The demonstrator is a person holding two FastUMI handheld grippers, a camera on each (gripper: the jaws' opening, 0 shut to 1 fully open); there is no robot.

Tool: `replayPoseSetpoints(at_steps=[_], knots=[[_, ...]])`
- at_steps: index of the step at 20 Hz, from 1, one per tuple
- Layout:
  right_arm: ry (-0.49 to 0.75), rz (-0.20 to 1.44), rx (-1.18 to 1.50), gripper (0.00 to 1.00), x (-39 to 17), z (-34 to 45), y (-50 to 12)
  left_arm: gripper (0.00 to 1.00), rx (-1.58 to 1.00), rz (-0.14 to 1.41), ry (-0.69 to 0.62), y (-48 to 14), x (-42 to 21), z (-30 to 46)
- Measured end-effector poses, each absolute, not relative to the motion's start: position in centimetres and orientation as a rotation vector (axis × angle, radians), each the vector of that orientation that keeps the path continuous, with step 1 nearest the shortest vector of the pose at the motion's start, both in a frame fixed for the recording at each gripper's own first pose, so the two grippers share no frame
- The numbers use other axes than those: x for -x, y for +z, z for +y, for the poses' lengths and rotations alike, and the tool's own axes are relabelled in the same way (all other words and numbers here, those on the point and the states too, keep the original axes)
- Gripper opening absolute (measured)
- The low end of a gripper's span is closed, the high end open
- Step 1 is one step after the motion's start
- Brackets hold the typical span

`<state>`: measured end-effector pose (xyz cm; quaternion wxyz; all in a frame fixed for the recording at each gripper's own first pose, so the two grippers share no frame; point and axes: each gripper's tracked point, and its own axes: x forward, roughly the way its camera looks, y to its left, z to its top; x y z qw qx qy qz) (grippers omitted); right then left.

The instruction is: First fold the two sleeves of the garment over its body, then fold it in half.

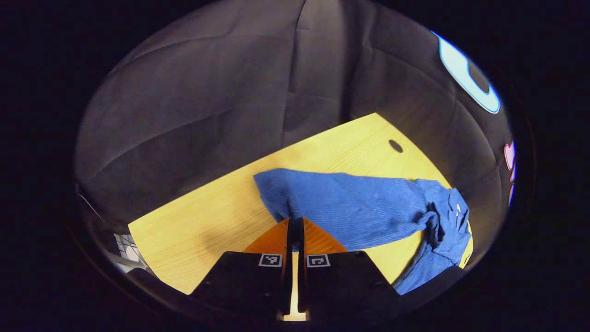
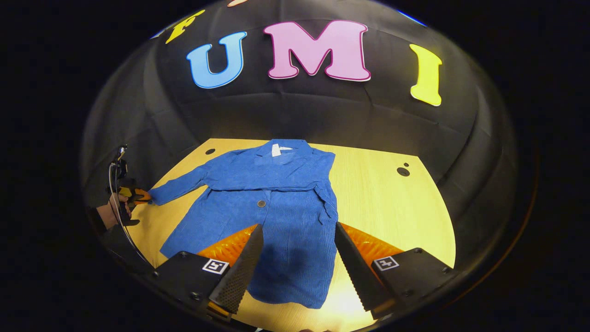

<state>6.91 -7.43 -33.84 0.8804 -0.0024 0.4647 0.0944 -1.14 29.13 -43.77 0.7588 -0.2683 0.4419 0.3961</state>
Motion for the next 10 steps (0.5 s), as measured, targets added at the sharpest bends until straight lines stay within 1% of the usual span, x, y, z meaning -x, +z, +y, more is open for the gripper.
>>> replayPoseSetpoints(at_steps=[3, 5, 7, 10], knots=[[0.198, 0.967, 0.008, 0.98, -6.8, -8.3, -34.1, 0.02, 0.58, 0.869, 0.788, -40.6, -3.6, 26.7], [0.179, 0.973, -0.012, 0.98, -6.7, -9.1, -34.2, 0.02, 0.591, 0.811, 0.706, -38.9, -7.9, 23.4], [0.159, 0.974, -0.036, 0.98, -6.7, -10.1, -34.1, 0.03, 0.605, 0.776, 0.596, -37.4, -12.8, 19.3], [0.121, 0.967, -0.037, 0.98, -6.3, -12.4, -33.9, 0.02, 0.586, 0.776, 0.389, -37.4, -20.4, 10.4]])
